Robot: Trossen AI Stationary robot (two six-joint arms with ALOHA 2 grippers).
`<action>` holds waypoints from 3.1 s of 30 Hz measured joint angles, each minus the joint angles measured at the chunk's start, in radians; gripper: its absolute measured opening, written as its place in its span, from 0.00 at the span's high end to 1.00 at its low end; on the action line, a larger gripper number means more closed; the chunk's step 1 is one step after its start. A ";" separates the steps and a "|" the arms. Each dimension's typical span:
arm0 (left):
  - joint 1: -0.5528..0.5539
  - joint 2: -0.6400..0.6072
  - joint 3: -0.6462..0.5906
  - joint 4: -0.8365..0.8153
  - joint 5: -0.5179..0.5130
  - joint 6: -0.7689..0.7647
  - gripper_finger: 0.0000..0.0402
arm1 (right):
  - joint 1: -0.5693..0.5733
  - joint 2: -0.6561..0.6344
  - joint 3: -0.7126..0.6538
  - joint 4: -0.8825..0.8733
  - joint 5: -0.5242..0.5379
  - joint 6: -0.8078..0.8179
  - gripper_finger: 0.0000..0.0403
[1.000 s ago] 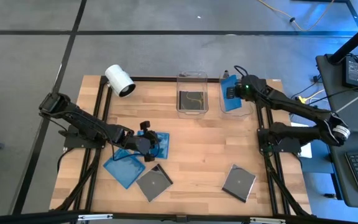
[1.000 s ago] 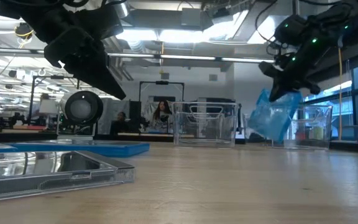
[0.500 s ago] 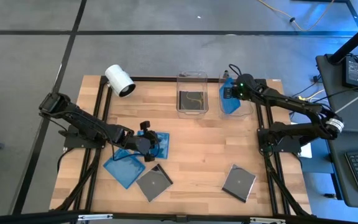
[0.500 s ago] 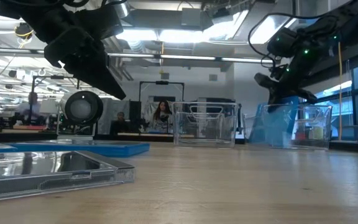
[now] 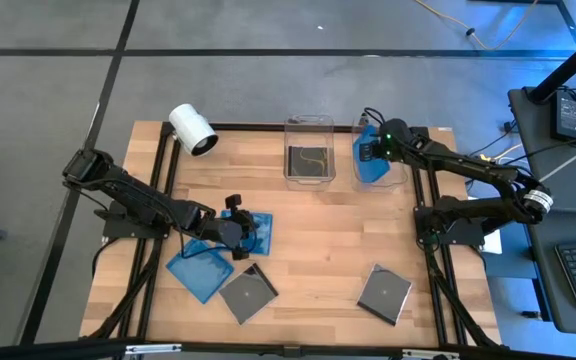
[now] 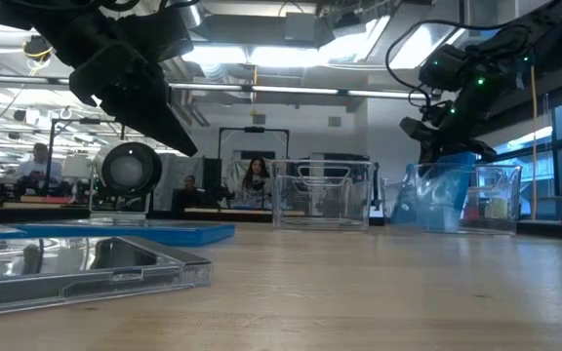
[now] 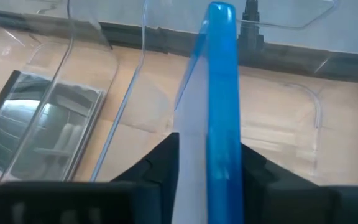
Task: Pick & place jewel cases by type
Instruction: Put the right blue CD case into the right transparent bin, then put the right black CD case into the left transparent bin
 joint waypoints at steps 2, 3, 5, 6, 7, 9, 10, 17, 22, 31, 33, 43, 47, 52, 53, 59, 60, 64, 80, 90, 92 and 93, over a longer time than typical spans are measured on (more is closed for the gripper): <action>0.000 0.000 0.000 0.000 0.000 0.000 0.97 | 0.000 0.000 0.000 0.000 0.000 0.001 0.66; 0.000 0.000 0.000 0.000 0.000 0.000 0.97 | 0.000 0.000 0.000 0.000 0.000 -0.002 0.64; 0.000 0.000 0.000 0.000 0.000 0.000 0.97 | 0.000 0.000 0.000 0.000 0.000 -0.029 0.61; 0.000 0.000 0.000 0.000 0.000 0.000 0.97 | 0.000 0.000 0.000 0.000 0.001 -0.046 0.60; 0.000 0.000 0.000 0.000 0.000 0.000 0.97 | 0.000 0.000 0.000 0.000 0.008 -0.058 0.59; 0.000 0.000 0.000 0.000 0.000 0.000 0.97 | 0.000 0.000 0.000 0.000 0.035 -0.081 0.58; 0.000 0.000 0.000 0.000 0.000 0.000 0.97 | 0.000 0.000 0.000 -0.004 0.047 -0.088 0.58; 0.000 0.000 0.000 0.000 0.000 0.000 0.97 | 0.000 0.000 -0.001 -0.114 0.135 -0.156 0.57; 0.000 0.000 0.000 0.000 0.000 0.000 0.97 | 0.000 -0.001 0.000 -0.196 0.172 -0.163 0.57; 0.000 0.000 0.000 0.000 0.000 -0.002 0.97 | 0.000 -0.003 0.005 -0.211 0.225 -0.177 0.57; 0.000 0.000 0.000 0.000 0.000 -0.009 0.97 | 0.000 -0.003 0.014 -0.212 0.222 -0.177 0.57; 0.000 0.000 0.000 0.000 0.000 -0.010 0.97 | 0.001 -0.002 0.095 -0.238 0.184 -0.163 0.57; 0.000 0.000 0.000 0.000 0.000 -0.010 0.97 | 0.001 -0.002 0.132 -0.289 0.184 -0.169 0.57; 0.000 0.000 0.000 0.000 0.000 -0.009 0.97 | 0.001 -0.002 0.195 -0.346 0.183 -0.193 0.57; 0.000 0.000 0.000 0.000 0.000 -0.009 0.97 | 0.004 -0.002 0.213 -0.357 0.181 -0.210 0.57; 0.000 0.000 0.000 0.003 -0.001 0.009 0.97 | 0.098 -0.002 0.323 -0.446 0.018 -0.276 0.57; 0.000 0.000 -0.001 0.010 -0.001 0.017 0.97 | 0.126 -0.003 0.339 -0.464 -0.002 -0.275 0.57; 0.000 0.000 -0.001 0.030 -0.001 0.036 0.97 | 0.284 -0.003 0.385 -0.567 -0.018 -0.216 0.57; 0.000 0.023 -0.001 0.178 0.008 -0.008 0.97 | 1.099 -0.002 0.297 -0.759 -0.301 -0.018 0.57; 0.046 0.219 0.000 0.656 0.200 0.152 0.97 | 1.379 0.027 0.293 -0.806 -0.402 0.266 0.57; 0.063 0.261 0.000 0.725 0.260 0.158 0.97 | 1.431 0.055 0.293 -0.841 -0.392 0.302 0.57; 0.070 0.279 0.000 0.751 0.287 0.155 0.97 | 1.457 0.074 0.293 -0.852 -0.387 0.319 0.57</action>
